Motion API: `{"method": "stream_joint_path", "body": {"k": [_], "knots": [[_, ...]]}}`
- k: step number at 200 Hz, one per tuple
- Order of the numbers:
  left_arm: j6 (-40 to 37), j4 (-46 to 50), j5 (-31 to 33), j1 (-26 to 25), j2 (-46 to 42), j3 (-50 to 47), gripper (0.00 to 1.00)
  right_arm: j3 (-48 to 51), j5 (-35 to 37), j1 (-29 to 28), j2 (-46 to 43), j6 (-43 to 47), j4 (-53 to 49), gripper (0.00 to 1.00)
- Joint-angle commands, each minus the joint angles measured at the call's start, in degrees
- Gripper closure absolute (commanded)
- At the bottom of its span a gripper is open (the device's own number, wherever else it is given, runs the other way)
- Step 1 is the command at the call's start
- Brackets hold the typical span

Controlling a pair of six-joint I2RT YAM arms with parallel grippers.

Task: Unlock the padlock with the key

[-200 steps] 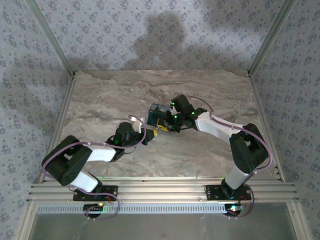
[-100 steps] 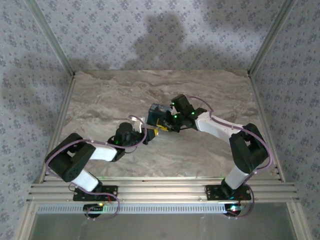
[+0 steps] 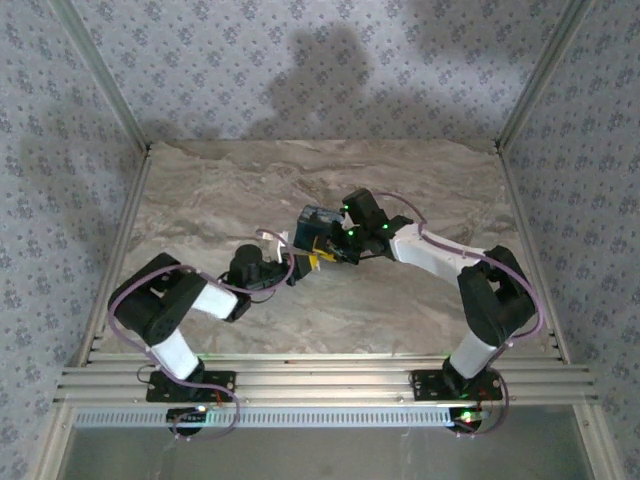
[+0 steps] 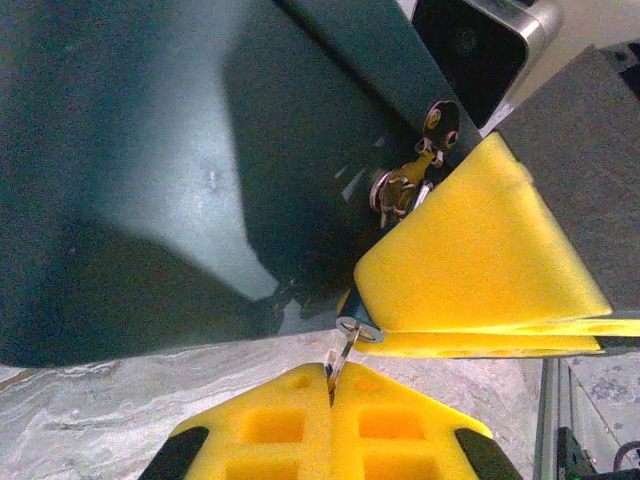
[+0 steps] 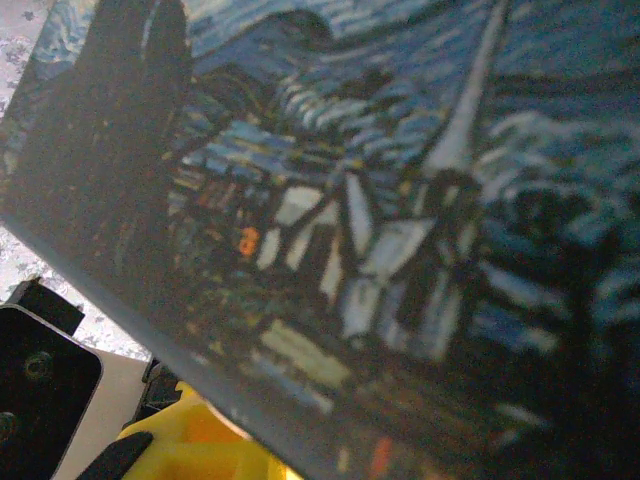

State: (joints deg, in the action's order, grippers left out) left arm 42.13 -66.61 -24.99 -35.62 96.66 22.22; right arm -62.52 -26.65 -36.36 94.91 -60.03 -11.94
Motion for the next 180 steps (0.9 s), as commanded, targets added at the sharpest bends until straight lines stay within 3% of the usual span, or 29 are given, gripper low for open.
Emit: {"method": "stream_joint_path", "body": {"k": [1,46,85,105,139,180], "knots": [[1.0,-7.2,-0.4,0.2,1.7,0.7,1.00,0.8,-2.0,-1.8,0.2,-0.1,-0.2,1.00],[-0.3,-10.0,1.3,-1.8,5.8,-3.7,1.00,3.6,3.3,-2.9,-1.7,-0.5,-0.6,0.69],[-0.9,-14.1,4.5,-5.6,12.3,-5.1,1.00,6.7,6.9,-5.4,-2.0,-2.0,0.9,0.65],[-1.8,-14.1,6.3,-7.2,13.6,-5.6,1.00,8.0,8.8,-6.2,-2.8,-2.4,1.1,0.58],[-1.9,-14.1,7.2,-7.9,14.1,-6.2,1.00,9.7,14.4,-6.3,-6.7,-2.1,-0.3,0.46],[-1.2,-14.0,6.9,-8.4,15.3,-5.8,1.00,14.0,21.6,-6.4,-12.7,-3.2,0.4,0.43]]}}
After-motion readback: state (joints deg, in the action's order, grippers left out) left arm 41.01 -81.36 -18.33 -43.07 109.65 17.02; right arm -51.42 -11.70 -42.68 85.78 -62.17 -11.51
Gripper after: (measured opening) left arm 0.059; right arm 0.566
